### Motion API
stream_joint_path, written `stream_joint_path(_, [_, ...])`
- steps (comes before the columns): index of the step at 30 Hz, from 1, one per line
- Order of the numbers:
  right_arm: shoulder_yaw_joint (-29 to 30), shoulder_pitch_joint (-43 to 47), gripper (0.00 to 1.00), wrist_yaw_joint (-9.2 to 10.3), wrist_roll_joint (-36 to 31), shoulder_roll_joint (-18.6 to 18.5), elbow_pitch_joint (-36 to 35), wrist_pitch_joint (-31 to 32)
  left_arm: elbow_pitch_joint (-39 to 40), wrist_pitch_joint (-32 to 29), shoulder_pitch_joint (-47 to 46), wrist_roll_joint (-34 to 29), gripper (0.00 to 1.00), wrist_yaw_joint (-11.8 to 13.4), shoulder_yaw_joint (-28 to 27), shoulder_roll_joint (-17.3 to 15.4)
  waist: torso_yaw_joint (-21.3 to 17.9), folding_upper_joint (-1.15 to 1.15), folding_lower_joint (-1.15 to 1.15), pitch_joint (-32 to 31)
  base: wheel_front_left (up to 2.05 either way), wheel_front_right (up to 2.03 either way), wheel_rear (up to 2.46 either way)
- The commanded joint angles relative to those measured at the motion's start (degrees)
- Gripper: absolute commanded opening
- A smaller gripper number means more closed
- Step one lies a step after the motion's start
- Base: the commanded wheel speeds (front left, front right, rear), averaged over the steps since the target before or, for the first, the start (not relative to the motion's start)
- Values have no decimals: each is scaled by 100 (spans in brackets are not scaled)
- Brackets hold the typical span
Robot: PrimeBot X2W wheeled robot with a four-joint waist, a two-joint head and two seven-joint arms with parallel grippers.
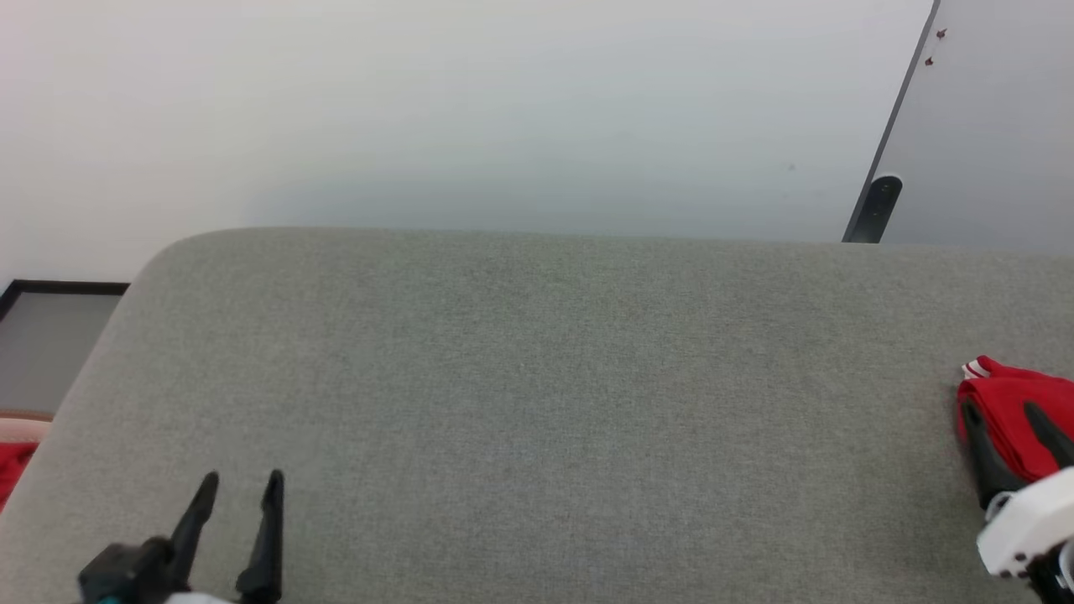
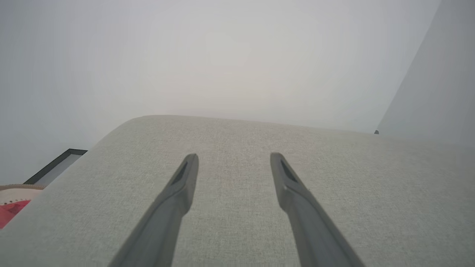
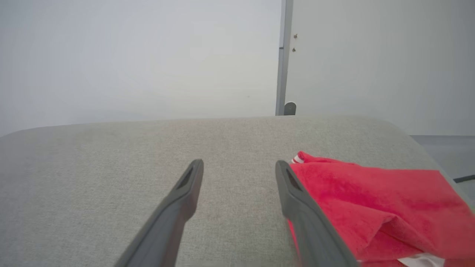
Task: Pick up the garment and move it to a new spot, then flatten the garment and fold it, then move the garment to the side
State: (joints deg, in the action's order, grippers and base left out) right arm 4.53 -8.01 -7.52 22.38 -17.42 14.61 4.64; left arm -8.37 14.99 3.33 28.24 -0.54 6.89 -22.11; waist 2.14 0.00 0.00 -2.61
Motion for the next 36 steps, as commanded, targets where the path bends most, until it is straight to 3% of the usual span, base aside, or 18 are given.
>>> stream_joint_path(1, [95,179,100,6,-78,52,-152,50,80,21,114,38,100,-14,-43,14,-1,0,0,7,0,0,0])
stream_joint_path(14, [581,889,100,6,-234,325,-1303,596,434,4,357,82,100,-6,-105,25,58,0,0,79,0,0,0])
stream_joint_path(36, [586,963,100,6,-242,447,-1544,745,589,-34,333,65,100,146,-40,-17,63,0,0,108,0,0,0])
